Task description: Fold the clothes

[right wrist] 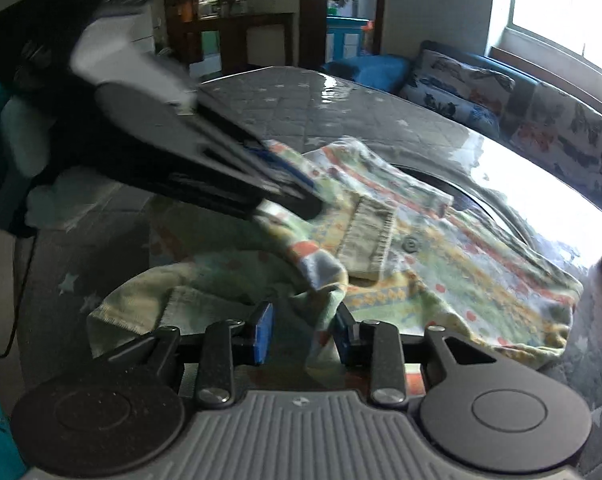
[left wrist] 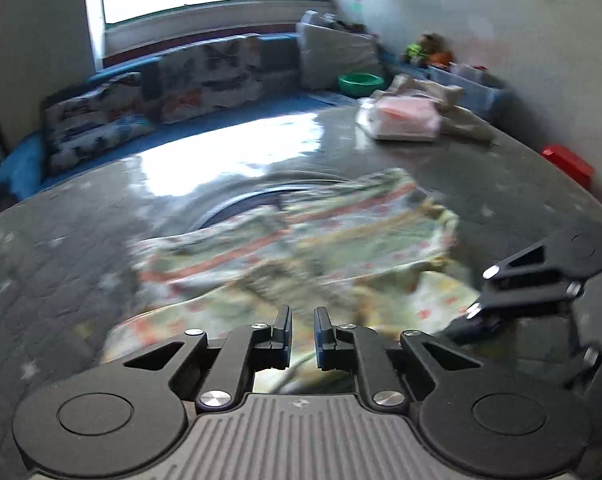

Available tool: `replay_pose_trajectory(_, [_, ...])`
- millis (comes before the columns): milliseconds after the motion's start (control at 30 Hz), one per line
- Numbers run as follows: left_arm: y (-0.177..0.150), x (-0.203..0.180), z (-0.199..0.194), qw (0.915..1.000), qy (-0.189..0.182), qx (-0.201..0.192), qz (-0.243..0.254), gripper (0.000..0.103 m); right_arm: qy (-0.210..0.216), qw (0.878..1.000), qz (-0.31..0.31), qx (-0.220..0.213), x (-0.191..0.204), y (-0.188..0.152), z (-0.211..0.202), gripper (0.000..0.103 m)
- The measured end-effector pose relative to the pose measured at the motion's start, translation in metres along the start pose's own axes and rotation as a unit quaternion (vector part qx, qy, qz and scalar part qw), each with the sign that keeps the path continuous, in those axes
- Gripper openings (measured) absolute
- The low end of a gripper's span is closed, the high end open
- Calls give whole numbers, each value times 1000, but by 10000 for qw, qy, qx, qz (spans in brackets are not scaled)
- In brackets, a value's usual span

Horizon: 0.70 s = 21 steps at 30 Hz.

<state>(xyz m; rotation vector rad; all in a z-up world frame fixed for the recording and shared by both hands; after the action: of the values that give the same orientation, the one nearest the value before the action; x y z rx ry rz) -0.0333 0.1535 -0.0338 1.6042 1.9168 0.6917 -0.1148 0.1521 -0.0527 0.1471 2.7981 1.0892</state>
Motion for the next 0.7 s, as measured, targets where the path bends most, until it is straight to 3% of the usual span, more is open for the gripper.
replay_pose_trajectory(200, [-3,-12,39,9987,-198,464,92,18,-37,9997,-248,16,10,-8,-1,38])
replay_pose_trajectory(467, [-11,-21,48,9984,-182,452,290,23,-2,9997,-252,39,13,-12,4,39])
replay_pose_trajectory(533, [-11,-21,49,9986,-164,407,290,21,-12,9997,-238,36,13,-12,3,39])
replay_pose_trajectory(600, [-10,-20,48,9990,-182,331,223,9,-34,9997,-241,37,13,-11,3,39])
replay_pose_trajectory(700, [-6,-8,38,9996,-213,140,-92,6,-76,9998,-208,28,12,-11,0,39])
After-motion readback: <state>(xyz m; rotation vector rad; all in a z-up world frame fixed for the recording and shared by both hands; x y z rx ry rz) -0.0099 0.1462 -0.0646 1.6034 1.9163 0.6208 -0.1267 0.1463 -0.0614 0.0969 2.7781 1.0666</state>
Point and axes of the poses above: each gripper's, at about its wrist camera, not at the fingertips, and z roughly the way its jaws point, x to its left, y to its top, the point moved 5 cm from there along z, roughly the way its jaws point, and after that the axes turned 7 degrees about -z, right-handed, at the moved point
